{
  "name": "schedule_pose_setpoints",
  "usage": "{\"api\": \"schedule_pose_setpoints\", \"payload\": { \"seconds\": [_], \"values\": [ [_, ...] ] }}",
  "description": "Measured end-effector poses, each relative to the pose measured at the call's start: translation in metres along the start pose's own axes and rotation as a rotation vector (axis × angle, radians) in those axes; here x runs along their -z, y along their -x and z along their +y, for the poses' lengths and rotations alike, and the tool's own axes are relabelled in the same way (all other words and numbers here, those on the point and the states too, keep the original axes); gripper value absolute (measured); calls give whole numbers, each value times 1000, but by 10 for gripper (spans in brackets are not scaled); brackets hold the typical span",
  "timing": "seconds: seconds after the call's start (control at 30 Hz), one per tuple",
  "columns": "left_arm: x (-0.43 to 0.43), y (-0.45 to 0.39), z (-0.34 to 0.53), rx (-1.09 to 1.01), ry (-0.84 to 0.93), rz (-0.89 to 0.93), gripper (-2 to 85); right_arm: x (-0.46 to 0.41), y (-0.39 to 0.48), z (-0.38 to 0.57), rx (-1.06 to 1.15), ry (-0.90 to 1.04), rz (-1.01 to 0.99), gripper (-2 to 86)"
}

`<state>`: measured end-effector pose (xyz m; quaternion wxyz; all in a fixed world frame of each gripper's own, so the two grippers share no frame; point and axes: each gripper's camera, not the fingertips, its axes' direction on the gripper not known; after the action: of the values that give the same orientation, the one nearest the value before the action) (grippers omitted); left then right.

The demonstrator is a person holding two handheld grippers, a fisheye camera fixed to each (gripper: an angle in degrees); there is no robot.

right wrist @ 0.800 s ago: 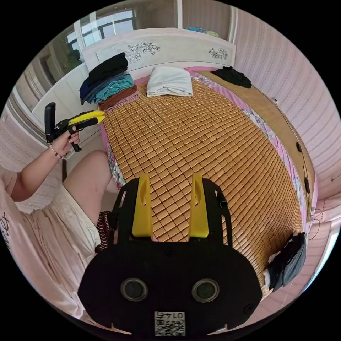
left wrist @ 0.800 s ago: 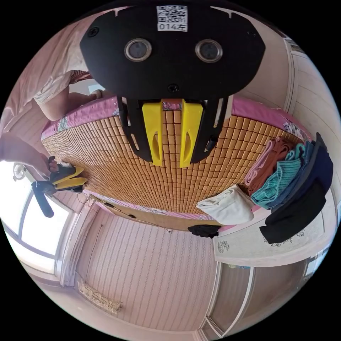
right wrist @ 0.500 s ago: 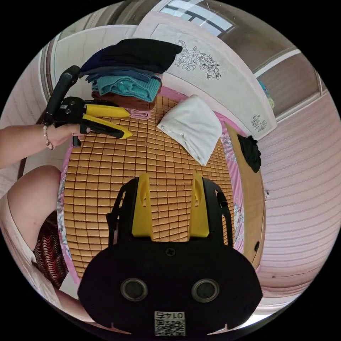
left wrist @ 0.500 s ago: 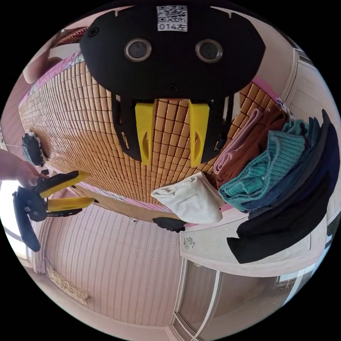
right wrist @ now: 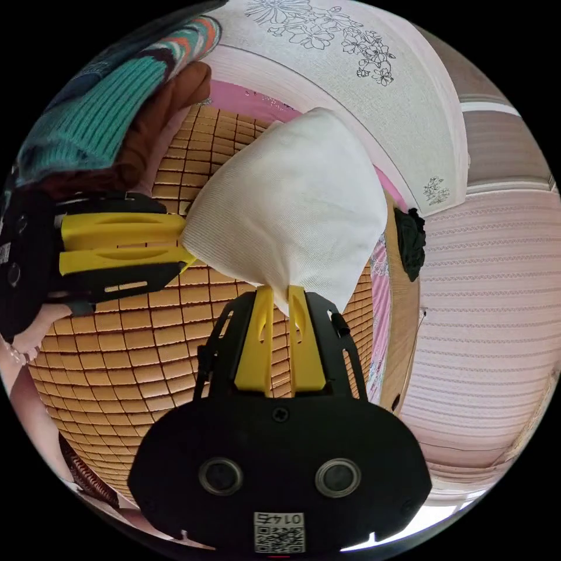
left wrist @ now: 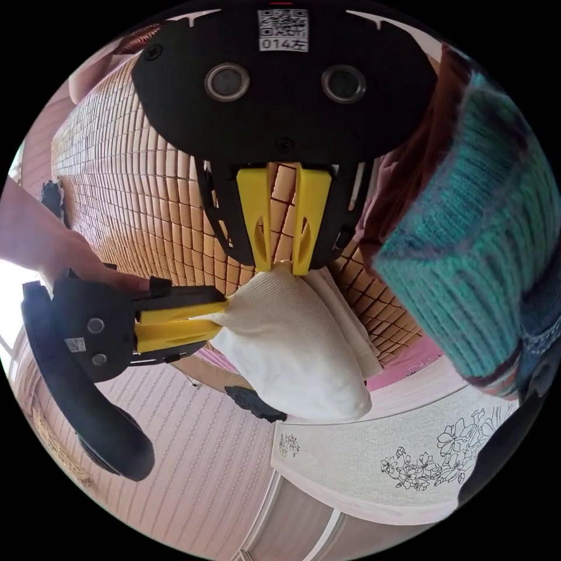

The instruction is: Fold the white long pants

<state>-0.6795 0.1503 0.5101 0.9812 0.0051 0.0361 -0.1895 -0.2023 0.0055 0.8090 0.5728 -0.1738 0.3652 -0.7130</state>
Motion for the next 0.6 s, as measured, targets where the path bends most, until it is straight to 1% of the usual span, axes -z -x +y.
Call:
{"api": "schedule_pose_setpoints", "payload": {
  "seconds": [0.03, 0.1, 0.17, 0.2, 0.27, 0.3, 0.33, 0.37, 0.4, 0.43, 0.47, 0.5, 0.53, 0.57, 0.6],
  "values": [
    [8, -4, 0, -5, -25, -4, 52, 13, -4, 8, -9, -26, 40, 9],
    [31, -11, -3, -4, -105, 26, 47, 38, -21, 26, -58, -85, 26, -1],
    [78, -34, -10, -114, -280, 98, 43, 80, -56, 61, -170, -150, -113, -6],
    [90, -43, -13, -150, -305, 105, 42, 91, -66, 72, -207, -166, -147, -7],
    [138, -85, -24, -294, -373, 137, 41, 136, -99, 141, -398, -250, -273, -8],
    [149, -98, -26, -325, -386, 159, 41, 145, -104, 163, -449, -269, -311, -8],
    [170, -127, -26, -399, -395, 206, 41, 159, -111, 212, -550, -302, -401, -8],
    [189, -161, -21, -493, -391, 246, 41, 168, -108, 264, -636, -329, -506, -8],
    [197, -179, -16, -535, -385, 264, 42, 172, -103, 291, -677, -342, -549, -8],
    [209, -215, 0, -602, -373, 284, 44, 178, -87, 344, -770, -357, -605, -7],
    [219, -247, 23, -648, -381, 319, 46, 183, -65, 395, -875, -352, -629, -7],
    [223, -262, 36, -667, -382, 351, 47, 186, -52, 419, -917, -340, -636, -7],
    [227, -291, 62, -702, -367, 434, 48, 190, -23, 463, -985, -296, -637, -7],
    [228, -319, 87, -743, -313, 508, 51, 191, 8, 503, -1050, -232, -617, -6],
    [227, -332, 100, -764, -283, 537, 52, 191, 24, 522, -1073, -194, -599, -6]
  ]
}}
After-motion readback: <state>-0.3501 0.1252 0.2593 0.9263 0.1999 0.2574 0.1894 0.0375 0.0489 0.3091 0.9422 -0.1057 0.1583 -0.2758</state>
